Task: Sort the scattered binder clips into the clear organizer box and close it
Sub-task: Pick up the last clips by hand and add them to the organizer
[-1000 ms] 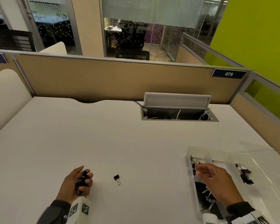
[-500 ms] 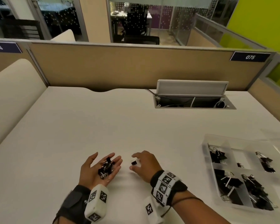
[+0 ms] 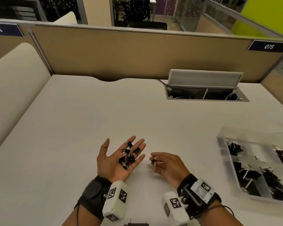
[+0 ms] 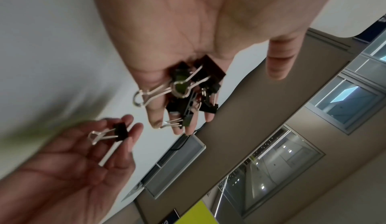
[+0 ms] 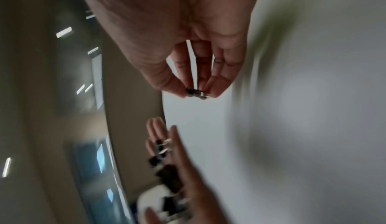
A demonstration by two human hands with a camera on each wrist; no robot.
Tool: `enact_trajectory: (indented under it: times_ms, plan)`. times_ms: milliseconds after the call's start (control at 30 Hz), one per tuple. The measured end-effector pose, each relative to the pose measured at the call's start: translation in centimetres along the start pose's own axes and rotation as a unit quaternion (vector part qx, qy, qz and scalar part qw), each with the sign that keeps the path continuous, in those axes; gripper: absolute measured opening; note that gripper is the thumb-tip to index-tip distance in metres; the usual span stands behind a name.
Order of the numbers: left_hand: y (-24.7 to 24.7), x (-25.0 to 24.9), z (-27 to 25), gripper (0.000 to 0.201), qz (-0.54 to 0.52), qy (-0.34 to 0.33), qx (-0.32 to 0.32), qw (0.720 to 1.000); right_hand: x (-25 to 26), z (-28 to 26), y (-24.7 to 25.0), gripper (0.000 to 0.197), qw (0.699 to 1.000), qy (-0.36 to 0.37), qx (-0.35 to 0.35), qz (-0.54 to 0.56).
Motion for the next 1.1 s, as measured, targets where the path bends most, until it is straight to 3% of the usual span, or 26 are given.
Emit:
enact_trajectory:
  times_ms: [33,100,267,400,567,800,933,1100]
  plan:
    - [-0.4,0.1,0.1,0.079,0.000,0.002,0.008,1.000,-1.0,-0.7,-1.0,0.026,0.993,-0.046,0.038,0.101]
    - [-1.2,0.5,0.3,0.081,-0.001,0.011,0.020,1.000,-2.1,-1.9,-2.6,0.037,0.972,-0.099,0.085,0.193]
    - [-2.0,2.3,1.3,0.078,-0.013,0.027,0.027,0.999,-1.9,-3.1,-5.0,0.041,0.966,-0.109,0.109,0.209]
    - [-2.3,2.8,2.1,0.051,0.006,-0.051,0.001,0.999,-1.1,-3.1,-5.2,0.047,0.962,-0.097,0.099,0.236]
    - [-3.3,3.9,2.9,0.047,0.087,-0.104,-0.012,0.991,-0.6,-3.6,-3.5,0.057,0.947,-0.090,0.075,0.300]
    - [-6.3,7.3,2.9,0.047,0.236,-0.148,0.051,0.959,-0.6,-3.1,-1.9,0.050,0.927,-0.073,0.053,0.365]
    - [-7.0,9.1,3.5,0.043,0.138,-0.132,0.048,0.980,0.6,-3.2,0.6,0.037,0.925,-0.048,0.053,0.374]
    - [-6.5,10.8,5.1,0.053,0.009,-0.077,0.062,0.995,0.4,-3.8,5.3,0.049,0.921,-0.049,0.036,0.384]
Point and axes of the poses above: each hand's wrist, its own z-axis towards the middle knuckle, its own y-axis out of the back of the hand, x = y × z, the point moved 10 cm from there along z, towards the middle knuckle, and after that the axes turned 13 degrees about -z, right-handed, at the moved point
